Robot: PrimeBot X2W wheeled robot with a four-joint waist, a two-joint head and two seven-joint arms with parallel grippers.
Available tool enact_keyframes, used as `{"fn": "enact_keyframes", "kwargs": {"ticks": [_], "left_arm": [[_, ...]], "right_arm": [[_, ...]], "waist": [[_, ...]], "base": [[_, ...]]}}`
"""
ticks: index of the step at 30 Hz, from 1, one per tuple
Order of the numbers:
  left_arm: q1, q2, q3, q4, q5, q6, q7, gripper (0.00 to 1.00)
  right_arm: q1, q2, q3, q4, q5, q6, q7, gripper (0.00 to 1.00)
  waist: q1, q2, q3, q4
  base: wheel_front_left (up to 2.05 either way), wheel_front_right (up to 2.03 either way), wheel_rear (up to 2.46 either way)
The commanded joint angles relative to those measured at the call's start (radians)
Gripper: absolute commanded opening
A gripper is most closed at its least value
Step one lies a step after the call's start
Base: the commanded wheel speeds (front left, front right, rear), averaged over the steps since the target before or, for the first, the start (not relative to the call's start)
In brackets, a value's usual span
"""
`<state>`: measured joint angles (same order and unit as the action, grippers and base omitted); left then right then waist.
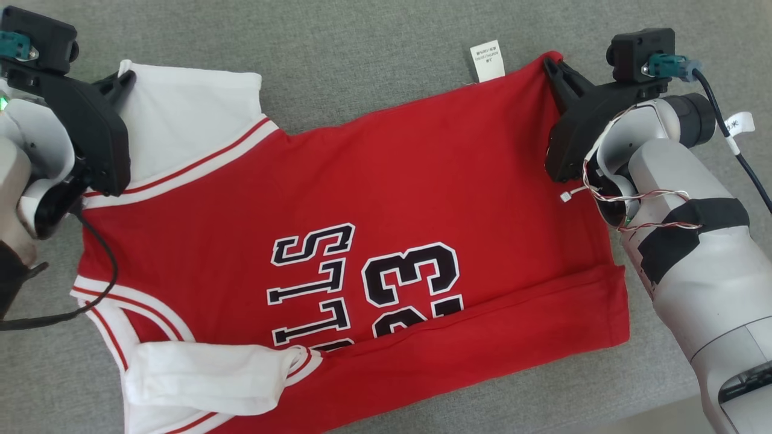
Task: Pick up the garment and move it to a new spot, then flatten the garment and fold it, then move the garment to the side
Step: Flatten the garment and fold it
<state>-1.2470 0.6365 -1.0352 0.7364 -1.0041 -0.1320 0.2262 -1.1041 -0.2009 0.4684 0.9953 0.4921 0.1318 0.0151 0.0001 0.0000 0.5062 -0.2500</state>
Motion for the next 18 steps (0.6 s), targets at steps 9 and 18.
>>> {"fn": "enact_keyframes", "kwargs": {"ticks": [9, 18], "left_arm": [[0.085, -0.001, 0.009, -0.061, -0.047, 0.003, -0.231, 0.0], [0.269, 0.019, 0.045, -0.209, -0.055, 0.059, -0.452, 0.0]], "right_arm": [[0.075, -0.029, 0.039, -0.005, 0.021, -0.002, -0.129, 0.0], [0.234, -0.099, 0.054, -0.074, 0.081, -0.002, -0.225, 0.0]], "waist": [[-0.0001, 0.0, -0.097, 0.049], [-0.0001, 0.0, -0.195, 0.111]], "base": [[0.0, 0.0, 0.0], [0.0, 0.0, 0.0]]}}
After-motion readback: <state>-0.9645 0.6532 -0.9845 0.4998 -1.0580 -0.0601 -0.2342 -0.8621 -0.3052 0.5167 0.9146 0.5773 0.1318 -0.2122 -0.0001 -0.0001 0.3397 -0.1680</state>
